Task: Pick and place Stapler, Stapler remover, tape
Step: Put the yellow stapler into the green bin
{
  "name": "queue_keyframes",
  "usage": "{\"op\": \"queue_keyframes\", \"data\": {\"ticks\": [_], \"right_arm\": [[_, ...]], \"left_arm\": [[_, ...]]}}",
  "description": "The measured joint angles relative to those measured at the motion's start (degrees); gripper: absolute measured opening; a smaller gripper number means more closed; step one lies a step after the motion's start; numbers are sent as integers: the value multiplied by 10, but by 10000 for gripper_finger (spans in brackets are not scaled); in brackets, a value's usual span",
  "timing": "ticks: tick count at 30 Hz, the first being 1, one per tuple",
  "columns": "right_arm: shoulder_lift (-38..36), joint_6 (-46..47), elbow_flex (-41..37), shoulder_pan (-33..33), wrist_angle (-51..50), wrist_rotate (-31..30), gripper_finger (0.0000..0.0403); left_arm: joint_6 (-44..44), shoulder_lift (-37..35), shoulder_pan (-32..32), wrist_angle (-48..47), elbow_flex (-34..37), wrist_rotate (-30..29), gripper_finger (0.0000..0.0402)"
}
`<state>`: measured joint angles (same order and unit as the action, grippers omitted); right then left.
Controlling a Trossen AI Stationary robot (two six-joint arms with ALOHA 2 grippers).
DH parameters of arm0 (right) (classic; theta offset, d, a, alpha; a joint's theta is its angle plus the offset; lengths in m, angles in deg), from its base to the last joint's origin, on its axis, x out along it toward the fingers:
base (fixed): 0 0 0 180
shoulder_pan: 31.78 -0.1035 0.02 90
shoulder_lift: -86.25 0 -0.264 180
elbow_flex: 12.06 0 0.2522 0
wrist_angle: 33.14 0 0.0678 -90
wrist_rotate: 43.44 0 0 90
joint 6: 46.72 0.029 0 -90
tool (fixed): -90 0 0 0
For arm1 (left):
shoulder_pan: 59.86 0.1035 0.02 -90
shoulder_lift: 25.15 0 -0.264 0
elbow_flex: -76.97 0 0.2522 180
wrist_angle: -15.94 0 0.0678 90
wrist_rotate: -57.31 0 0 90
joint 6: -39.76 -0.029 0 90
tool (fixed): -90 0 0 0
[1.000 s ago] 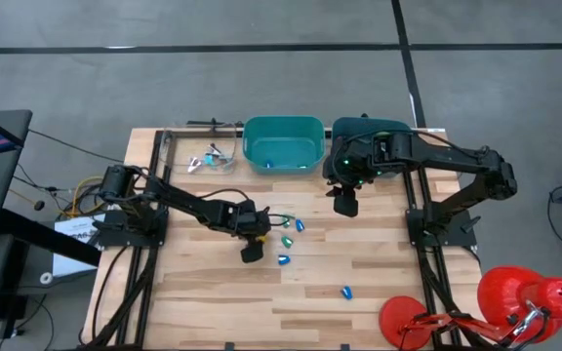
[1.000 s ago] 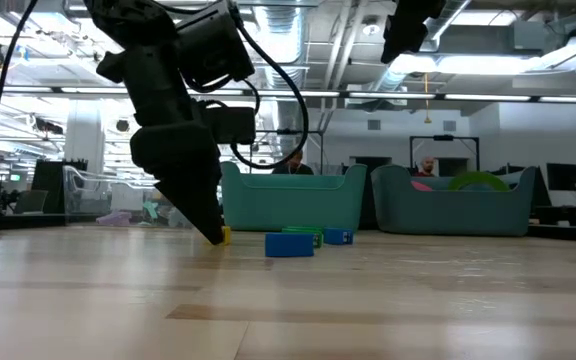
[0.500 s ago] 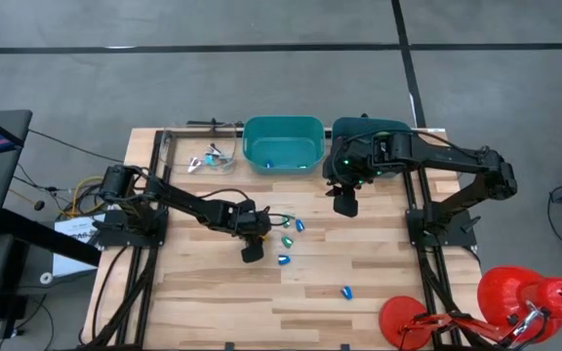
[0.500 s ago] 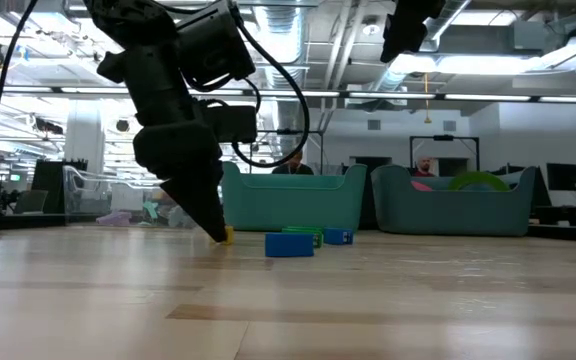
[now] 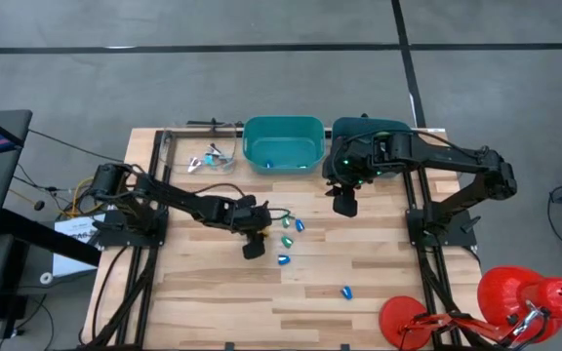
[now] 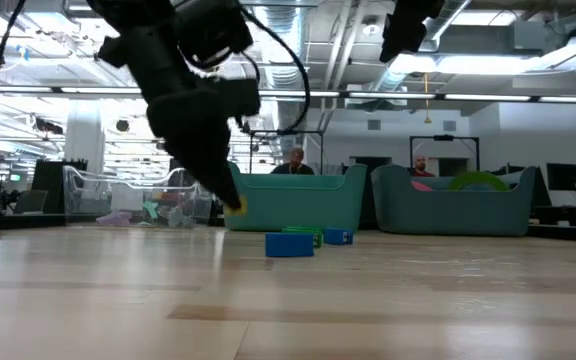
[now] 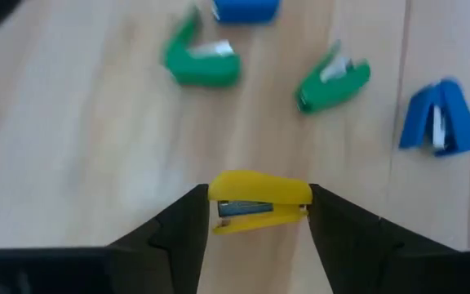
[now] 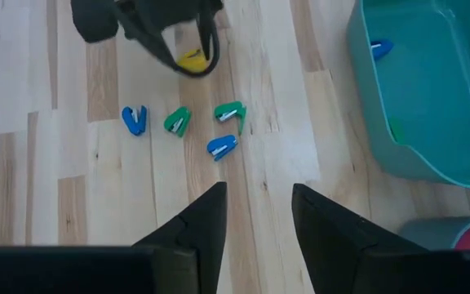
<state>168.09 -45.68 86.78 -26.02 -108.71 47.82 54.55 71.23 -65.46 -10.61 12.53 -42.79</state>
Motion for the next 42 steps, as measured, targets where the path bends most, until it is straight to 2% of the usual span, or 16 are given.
{"op": "queue_keyframes", "data": {"ticks": [7,13,18,21,29,36,42], "right_arm": [[0,-1,0,0,11,0,131],[0,-1,0,0,11,0,131],[0,0,0,0,19,0,131],[0,1,0,0,28,0,131],[0,5,0,0,42,0,131],[0,5,0,10,41,0,131],[0,5,0,28,44,0,131]], "left_arm": [[-62,-91,35,17,0,-51,184],[-70,-167,91,36,0,-53,188],[-70,-202,128,43,0,-53,187],[-70,-211,147,52,0,-53,188],[-71,-212,198,158,-2,-33,187],[-116,-212,256,164,-36,1,187],[-120,-211,303,168,-47,33,187]]}}
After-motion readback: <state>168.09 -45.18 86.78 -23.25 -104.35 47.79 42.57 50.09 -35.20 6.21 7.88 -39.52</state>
